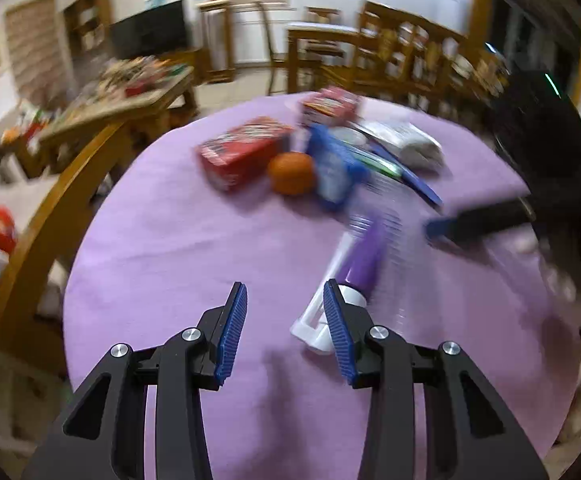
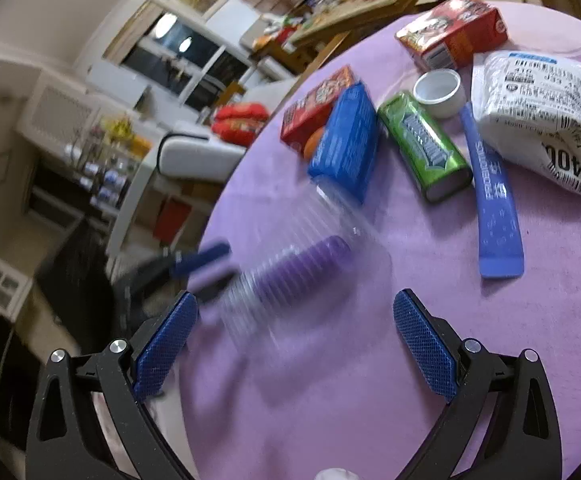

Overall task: Collect trash
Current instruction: 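Grasp the purple-and-white tube with the left gripper while the right grasps the clear plastic tray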

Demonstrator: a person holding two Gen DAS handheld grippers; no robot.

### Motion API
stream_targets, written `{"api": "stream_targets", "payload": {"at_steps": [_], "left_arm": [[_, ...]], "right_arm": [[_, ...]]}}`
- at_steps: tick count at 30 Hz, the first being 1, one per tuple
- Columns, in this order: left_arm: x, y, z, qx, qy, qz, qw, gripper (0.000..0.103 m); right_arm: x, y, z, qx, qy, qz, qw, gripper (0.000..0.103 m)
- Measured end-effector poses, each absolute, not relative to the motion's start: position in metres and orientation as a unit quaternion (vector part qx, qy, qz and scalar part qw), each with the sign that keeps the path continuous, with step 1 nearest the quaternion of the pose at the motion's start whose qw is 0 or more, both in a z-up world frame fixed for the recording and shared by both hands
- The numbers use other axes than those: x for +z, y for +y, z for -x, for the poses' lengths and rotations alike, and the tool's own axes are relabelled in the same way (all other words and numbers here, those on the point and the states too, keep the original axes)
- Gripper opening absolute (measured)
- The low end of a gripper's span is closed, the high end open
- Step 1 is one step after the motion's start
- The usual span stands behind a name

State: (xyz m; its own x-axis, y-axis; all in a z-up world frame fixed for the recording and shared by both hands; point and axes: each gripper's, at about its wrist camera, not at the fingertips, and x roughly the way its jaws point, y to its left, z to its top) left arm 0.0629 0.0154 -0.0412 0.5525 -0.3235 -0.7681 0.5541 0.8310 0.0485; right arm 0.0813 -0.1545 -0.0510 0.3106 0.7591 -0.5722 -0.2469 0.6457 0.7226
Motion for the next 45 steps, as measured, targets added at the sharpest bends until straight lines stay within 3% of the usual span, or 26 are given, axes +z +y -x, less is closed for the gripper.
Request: {"api": "stream_targets", "payload": {"at_steps": [5,9,12,13,16,27,34,37,43,45], "left_arm": [[-0.042,0.002,-0.043,-0.264,0.384,-0.167,0.869,0.041],[-0.043,0.001,-0.036,-0.27,0.384,-0.159,0.869,0.041],[-0.045,0.002,-0.027,-0.258,0.38,-0.18,0.87,0.041],[-0.045,0.002,-0.026,-0.257,0.38,-0.181,0.87,0.042],[-0.045,0.007,-0.018,-0.266,0.378,-0.172,0.87,0.058],[-0.052,0.007,-0.009,-0.294,0.381,-0.133,0.867,0.071],[-0.062,0.013,-0.036,-0.256,0.425,-0.06,0.866,0.071],[-0.065,0.018,-0.045,-0.233,0.445,-0.039,0.864,0.066],[-0.066,0.033,-0.051,-0.183,0.447,-0.009,0.876,0.027],[-0.065,0.036,-0.048,-0.179,0.445,-0.007,0.877,0.025]], "right_arm": [[-0.045,-0.15,-0.094,0.3,0.502,-0.269,0.765,0.097],[-0.039,-0.126,-0.099,0.277,0.516,-0.182,0.79,0.094],[-0.039,-0.112,-0.089,0.26,0.515,-0.11,0.809,0.063],[-0.038,-0.111,-0.088,0.262,0.514,-0.107,0.81,0.058],[-0.026,-0.104,-0.079,0.264,0.498,-0.074,0.823,0.04],[0.032,-0.069,-0.031,0.226,0.383,0.056,0.894,0.039],[0.032,-0.09,-0.03,0.238,0.387,-0.007,0.891,0.04],[0.028,-0.096,-0.022,0.239,0.388,-0.028,0.89,0.04],[0.02,-0.118,0.0,0.249,0.382,-0.061,0.888,0.04],[0.019,-0.122,0.007,0.254,0.379,-0.069,0.887,0.04]]}}
